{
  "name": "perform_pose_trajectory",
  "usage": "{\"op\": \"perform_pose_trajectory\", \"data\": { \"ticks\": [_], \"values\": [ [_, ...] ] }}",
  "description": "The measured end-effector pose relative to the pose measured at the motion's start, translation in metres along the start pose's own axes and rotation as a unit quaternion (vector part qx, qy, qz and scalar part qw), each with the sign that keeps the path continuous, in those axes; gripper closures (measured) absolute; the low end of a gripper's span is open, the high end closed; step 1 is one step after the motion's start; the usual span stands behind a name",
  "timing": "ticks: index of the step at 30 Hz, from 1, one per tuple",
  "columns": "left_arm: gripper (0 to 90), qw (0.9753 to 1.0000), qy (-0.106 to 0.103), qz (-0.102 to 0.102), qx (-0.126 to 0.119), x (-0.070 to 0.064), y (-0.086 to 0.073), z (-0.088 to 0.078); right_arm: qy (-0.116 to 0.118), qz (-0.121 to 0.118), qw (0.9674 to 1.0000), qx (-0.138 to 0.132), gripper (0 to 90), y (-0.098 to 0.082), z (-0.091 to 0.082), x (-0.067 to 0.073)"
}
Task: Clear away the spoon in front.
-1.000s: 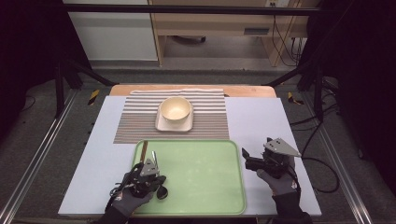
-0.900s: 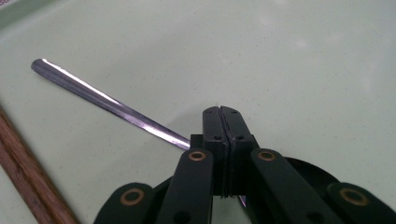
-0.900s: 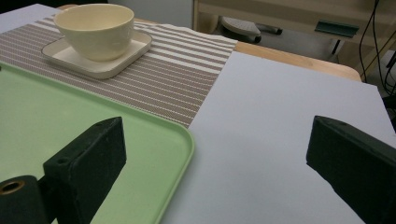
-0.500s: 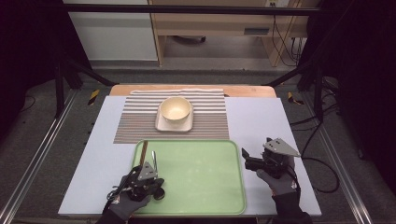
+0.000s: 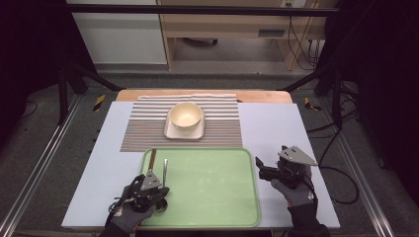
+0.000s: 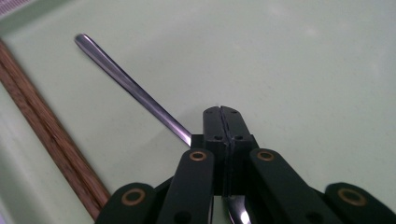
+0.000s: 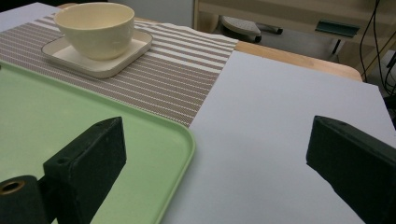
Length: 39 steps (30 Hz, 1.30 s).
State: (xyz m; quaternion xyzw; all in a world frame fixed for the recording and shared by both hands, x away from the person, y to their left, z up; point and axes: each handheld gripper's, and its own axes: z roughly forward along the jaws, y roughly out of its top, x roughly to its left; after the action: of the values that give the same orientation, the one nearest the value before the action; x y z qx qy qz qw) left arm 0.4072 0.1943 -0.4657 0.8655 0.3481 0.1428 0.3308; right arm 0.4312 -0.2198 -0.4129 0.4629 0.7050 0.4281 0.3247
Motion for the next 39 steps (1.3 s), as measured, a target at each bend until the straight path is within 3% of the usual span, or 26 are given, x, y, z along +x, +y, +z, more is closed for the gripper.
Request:
{"op": "perform_pose_trajectory", "data": {
  "ticks": [3,28,34,39],
  "values": [
    [89.6,1.0000,-0.002,-0.008,0.004,0.003,0.000,0.003,0.000,-0.001,1.0000,0.001,5.0,0.000,0.000,0.000],
    [89.5,0.9998,0.016,-0.010,0.005,0.006,-0.005,-0.003,-0.001,-0.001,1.0000,-0.001,5.0,0.000,-0.001,-0.001],
    [85.8,0.9992,0.017,-0.021,-0.029,0.009,-0.001,-0.010,-0.001,0.000,1.0000,-0.001,4.9,0.000,0.000,-0.002],
    [72.8,0.9971,0.019,-0.031,-0.066,0.017,0.007,-0.018,-0.004,0.003,1.0000,-0.003,4.4,-0.001,-0.001,-0.003]
  ]
}}
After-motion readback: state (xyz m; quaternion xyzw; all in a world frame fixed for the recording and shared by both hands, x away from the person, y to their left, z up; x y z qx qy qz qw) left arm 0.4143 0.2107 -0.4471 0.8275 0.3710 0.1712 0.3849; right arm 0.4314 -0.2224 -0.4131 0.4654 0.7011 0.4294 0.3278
